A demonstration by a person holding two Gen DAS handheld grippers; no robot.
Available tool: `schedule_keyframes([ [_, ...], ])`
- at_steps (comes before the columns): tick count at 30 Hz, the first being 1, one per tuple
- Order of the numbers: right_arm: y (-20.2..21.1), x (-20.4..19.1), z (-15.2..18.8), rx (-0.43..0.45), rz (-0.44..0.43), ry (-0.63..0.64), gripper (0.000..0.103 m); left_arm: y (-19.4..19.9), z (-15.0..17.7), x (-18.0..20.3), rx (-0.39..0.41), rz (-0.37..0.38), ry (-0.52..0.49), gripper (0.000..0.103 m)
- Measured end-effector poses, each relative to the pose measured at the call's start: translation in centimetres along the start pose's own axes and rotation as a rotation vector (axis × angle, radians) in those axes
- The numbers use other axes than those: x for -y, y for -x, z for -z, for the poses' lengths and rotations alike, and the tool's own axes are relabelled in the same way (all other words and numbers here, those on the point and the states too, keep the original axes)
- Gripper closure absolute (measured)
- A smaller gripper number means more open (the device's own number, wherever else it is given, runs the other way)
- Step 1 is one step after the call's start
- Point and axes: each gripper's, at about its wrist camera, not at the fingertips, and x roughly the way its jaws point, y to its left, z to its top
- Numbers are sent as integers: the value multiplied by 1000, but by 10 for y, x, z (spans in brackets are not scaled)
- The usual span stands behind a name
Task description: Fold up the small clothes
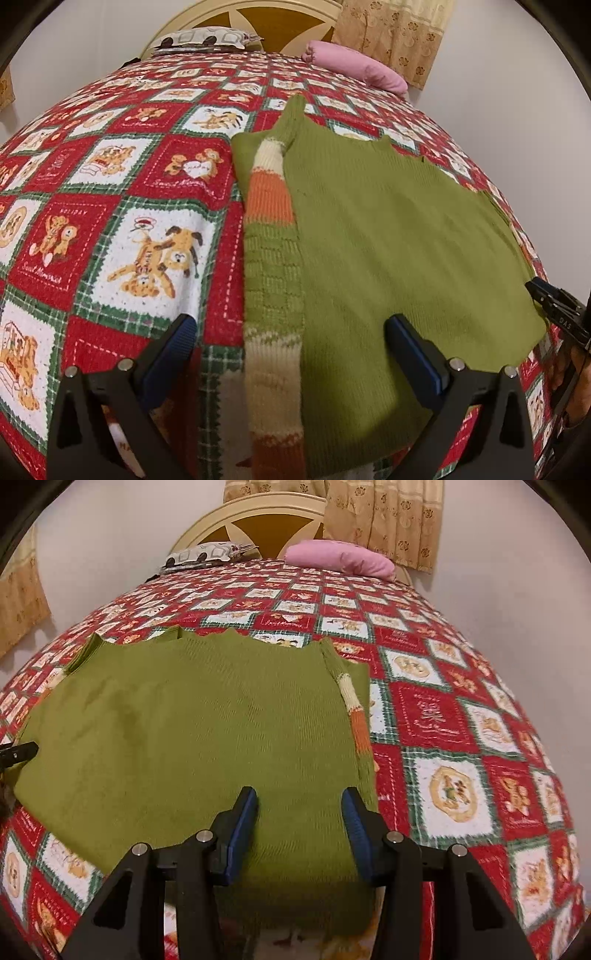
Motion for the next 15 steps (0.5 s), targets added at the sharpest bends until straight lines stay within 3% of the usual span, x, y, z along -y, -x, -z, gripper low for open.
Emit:
schedule_keyframes([
  [2,14,-4,4,18,-30,-15,45,4,3,-5,0,18,18,0],
  [9,51,-48,10,73,-115,73,44,24,9,-17,44,57,59,0],
  [15,58,-106,8,95,-180,176,42,33,-3,-33,98,39,100,0],
])
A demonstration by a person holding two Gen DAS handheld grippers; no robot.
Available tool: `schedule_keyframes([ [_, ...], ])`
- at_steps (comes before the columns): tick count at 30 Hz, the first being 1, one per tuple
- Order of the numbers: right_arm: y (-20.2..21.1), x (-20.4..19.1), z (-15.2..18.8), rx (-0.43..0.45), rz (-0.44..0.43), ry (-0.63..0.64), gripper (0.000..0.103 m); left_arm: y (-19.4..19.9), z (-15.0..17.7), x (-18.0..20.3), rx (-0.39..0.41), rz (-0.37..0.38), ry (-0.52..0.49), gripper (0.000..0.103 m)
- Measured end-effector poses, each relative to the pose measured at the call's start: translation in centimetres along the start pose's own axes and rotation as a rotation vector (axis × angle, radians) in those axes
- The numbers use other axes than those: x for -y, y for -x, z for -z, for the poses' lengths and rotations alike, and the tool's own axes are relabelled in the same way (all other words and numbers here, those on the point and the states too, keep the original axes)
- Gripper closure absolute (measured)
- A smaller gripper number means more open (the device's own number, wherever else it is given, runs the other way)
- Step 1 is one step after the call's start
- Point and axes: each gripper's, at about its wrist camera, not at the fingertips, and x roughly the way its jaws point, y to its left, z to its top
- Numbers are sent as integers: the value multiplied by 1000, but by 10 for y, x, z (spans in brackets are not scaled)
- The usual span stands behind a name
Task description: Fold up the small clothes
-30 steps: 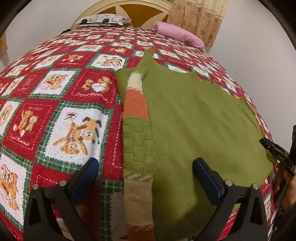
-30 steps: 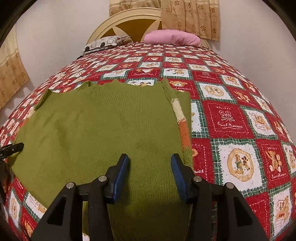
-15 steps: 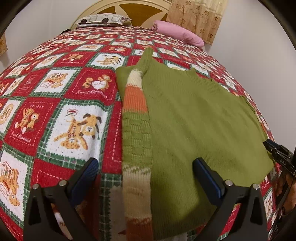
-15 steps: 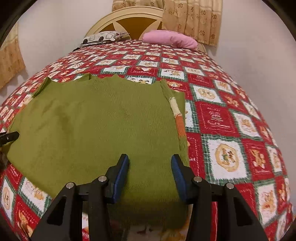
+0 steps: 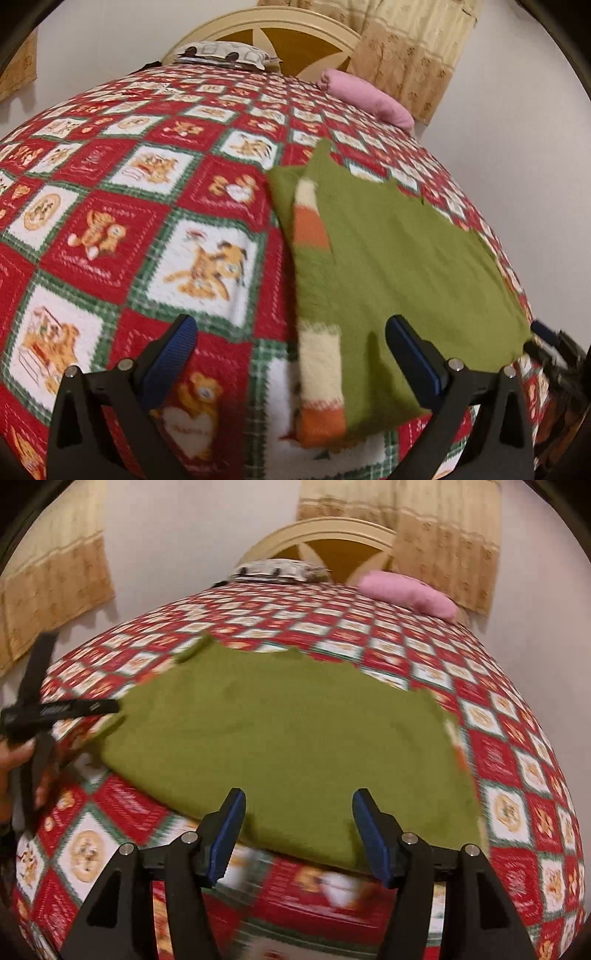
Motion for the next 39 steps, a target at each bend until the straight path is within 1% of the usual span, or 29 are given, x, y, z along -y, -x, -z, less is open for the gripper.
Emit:
schedule_keyframes([
  [2,-2,-24,-4,6,-23,45,42,-3,-9,-4,-4,2,0,0],
  [5,-6,-61,-8,21,-35,127,41,-8,-20,-8,0,2,-19,0],
  [7,-9,-86,-11,35,-2,204,39,-13,-26,-8,-7,9,-34,0],
  [9,-12,-108,-13,47,11,267,39,-18,-33,-8,-16,13,-41,0],
  [10,-13,-119,-13,54,16,297,39,-22,-37,-7,-28,37,-38,0],
  [13,-19,-153,-12,64,-10,386,39,-31,-46,-6,-34,82,-29,0],
  [16,-26,-180,-6,74,8,469,39,-39,-51,-1,-34,112,-37,0],
  [18,-32,-191,-5,77,19,501,39,-44,-56,3,-39,144,-44,0],
  [20,-37,-199,-4,81,33,522,39,-50,-61,6,-42,154,-52,1],
  [22,-43,-206,-4,88,54,550,39,-58,-65,6,-50,152,-60,4],
  [26,-48,-211,-6,101,98,579,39,-72,-74,2,-83,175,-63,13],
  [28,-51,-214,-7,103,106,590,39,-81,-79,-1,-111,191,-52,17],
  [30,-52,-216,-8,102,103,601,39,-88,-84,-3,-121,204,-40,23],
  [32,-53,-216,-10,103,97,604,39,-94,-88,-4,-131,216,-26,23],
  [34,-54,-218,-11,99,86,609,43,-98,-90,-6,-130,213,-13,26],
  [36,-56,-220,-9,89,74,610,54,-100,-93,-9,-125,227,6,32],
  [37,-56,-223,-8,86,67,610,57,-101,-95,-12,-122,229,13,34],
  [38,-57,-223,-7,82,57,611,65,-101,-96,-14,-121,232,18,39],
  [39,-57,-224,-7,77,42,612,77,-101,-96,-17,-119,234,28,48],
])
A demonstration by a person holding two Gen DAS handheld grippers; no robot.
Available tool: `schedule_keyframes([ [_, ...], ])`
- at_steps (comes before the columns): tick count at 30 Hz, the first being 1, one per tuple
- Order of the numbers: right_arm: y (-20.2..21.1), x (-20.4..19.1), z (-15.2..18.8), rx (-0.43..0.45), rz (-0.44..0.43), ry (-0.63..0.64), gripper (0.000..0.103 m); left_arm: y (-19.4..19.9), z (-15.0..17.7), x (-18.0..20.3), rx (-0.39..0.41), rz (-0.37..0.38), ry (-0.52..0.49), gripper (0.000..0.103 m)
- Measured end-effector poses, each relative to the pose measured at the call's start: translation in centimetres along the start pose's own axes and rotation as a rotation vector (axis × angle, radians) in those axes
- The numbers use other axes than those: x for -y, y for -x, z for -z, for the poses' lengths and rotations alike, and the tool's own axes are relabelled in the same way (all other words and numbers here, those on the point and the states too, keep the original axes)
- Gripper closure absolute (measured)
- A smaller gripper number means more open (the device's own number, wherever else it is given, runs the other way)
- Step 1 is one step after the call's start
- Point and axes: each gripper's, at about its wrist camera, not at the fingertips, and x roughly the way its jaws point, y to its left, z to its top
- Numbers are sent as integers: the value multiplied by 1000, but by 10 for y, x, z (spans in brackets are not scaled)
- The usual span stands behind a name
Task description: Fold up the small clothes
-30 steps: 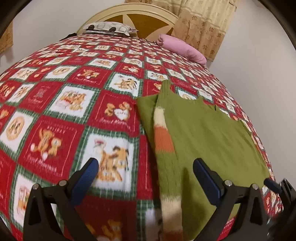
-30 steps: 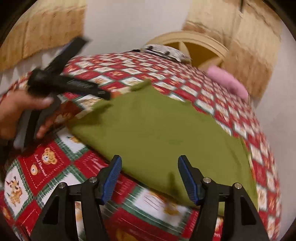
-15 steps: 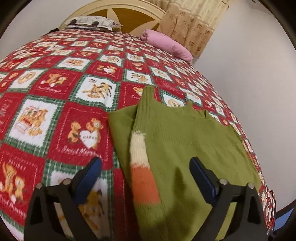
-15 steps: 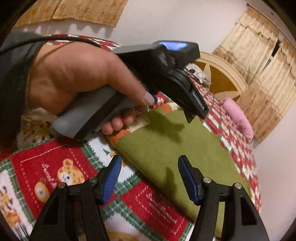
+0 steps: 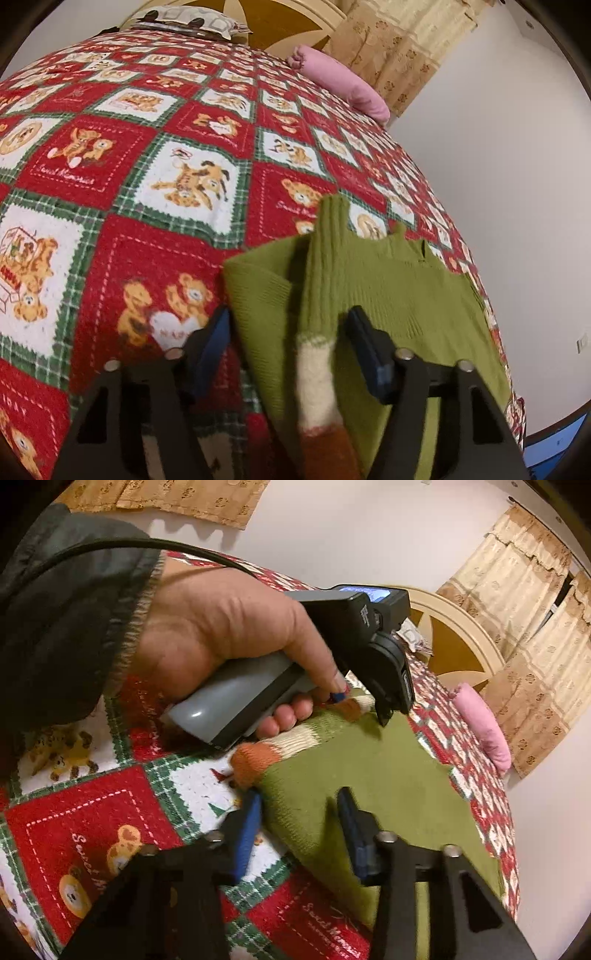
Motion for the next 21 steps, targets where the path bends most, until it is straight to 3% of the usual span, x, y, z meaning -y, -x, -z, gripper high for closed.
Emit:
schedule_keyframes([
  [1,0,0,0,1,-11,-3,82,1,0,-5,4,8,22,52],
  [3,-1,6,-1,6,-29,-16,93,3,-1,-12,9,30,42,73],
  [6,4,13,-1,24,-55,-59,94,8,-3,-11,12,67,50,84],
  [11,10,25,1,39,-102,-131,96,13,-7,-1,18,91,56,87],
  [21,26,64,11,80,-182,-311,97,17,-16,-8,20,199,225,88],
])
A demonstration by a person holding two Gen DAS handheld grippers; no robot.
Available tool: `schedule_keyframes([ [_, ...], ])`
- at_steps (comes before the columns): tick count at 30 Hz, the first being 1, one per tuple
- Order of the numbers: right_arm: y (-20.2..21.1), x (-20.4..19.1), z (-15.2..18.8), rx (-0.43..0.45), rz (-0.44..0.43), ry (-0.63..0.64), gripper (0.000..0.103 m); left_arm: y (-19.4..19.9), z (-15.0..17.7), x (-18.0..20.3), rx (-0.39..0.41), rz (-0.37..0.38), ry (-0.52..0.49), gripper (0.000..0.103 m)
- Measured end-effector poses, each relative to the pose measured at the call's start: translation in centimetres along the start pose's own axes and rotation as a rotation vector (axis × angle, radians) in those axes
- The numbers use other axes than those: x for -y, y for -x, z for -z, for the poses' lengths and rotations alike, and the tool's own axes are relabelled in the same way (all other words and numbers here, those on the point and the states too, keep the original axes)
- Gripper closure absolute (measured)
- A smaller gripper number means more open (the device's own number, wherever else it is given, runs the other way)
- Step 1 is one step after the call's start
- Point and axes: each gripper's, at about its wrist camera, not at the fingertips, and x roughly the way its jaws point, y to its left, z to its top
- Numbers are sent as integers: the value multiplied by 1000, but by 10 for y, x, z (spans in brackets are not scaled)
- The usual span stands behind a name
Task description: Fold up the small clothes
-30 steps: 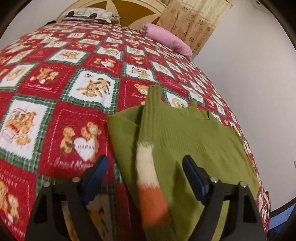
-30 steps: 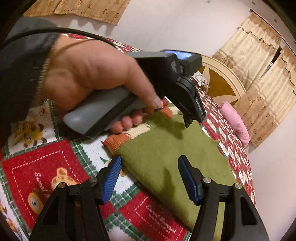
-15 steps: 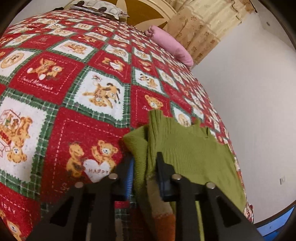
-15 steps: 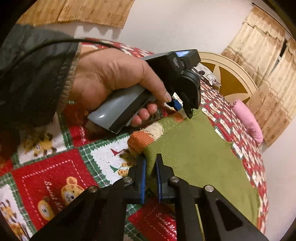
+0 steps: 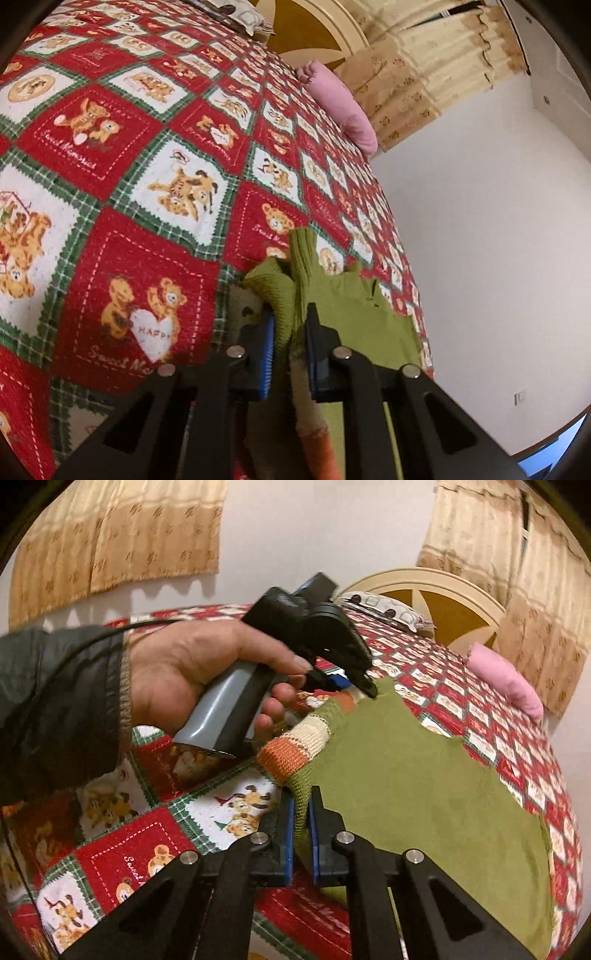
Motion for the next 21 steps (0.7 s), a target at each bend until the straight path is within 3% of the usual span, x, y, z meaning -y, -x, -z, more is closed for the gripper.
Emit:
schedule_keyframes([
  [10,25,44,10,46,-27,-162,97,-6,-3,38,12,64,15,88],
  [21,67,110,39,118,-52,-371,98,-28,-2,119,-15,130,-99,88],
])
